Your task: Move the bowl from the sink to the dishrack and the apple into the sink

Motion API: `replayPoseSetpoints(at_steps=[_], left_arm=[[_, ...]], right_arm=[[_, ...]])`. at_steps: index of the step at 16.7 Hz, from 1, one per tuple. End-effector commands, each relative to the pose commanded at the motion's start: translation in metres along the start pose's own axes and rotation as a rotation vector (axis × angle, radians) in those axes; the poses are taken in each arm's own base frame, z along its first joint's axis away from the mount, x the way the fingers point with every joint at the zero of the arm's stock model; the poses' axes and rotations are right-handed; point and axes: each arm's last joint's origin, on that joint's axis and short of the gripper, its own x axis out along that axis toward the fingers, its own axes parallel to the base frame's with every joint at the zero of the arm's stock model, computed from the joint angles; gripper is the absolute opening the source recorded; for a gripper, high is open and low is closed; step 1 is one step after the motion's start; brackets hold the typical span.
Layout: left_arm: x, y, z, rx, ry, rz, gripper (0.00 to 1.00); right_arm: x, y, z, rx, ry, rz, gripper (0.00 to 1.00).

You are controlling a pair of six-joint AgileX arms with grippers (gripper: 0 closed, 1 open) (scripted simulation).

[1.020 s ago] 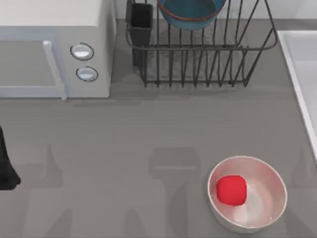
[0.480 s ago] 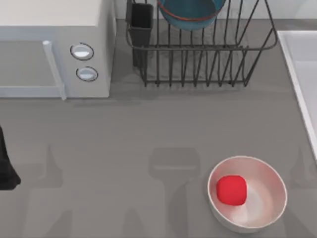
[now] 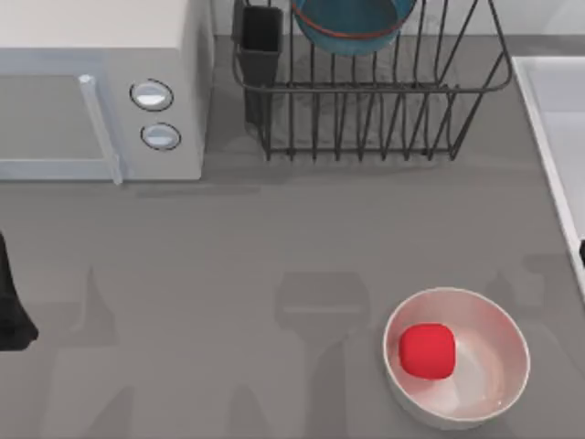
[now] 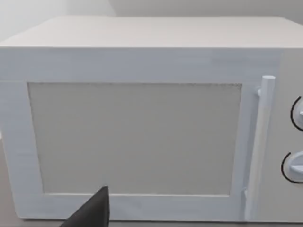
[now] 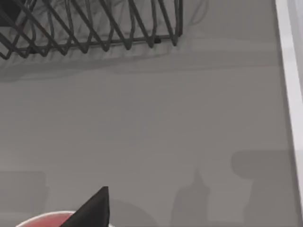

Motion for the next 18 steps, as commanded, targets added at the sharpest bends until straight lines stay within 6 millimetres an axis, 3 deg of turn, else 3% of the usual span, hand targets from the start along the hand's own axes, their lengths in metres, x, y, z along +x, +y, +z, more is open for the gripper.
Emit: replayPoseSetpoints(at_steps=[3,6,12,15,18], left_arm=[[0.0,0.0,0.0,0.0,0.0,0.0,1.0],[0.0,0.0,0.0,0.0,0.0,0.0,1.0],[0.0,0.0,0.0,0.0,0.0,0.0,1.0],[0.0,0.0,0.0,0.0,0.0,0.0,1.0],[0.0,0.0,0.0,0.0,0.0,0.0,1.0]], right_arm=[[0.024,0.029,0.028,0.038,0.271,0.001,1.0],[0.06,0.065,0.043,0.047,0.53,-0.045,1.0],[0.12,0.13,0.03,0.017,0.903,-0.207,1.0],[0.132,0.148,0.022,0.003,0.982,-0.26,1.0],[0.134,0.151,0.02,0.0,0.996,-0.27,1.0]])
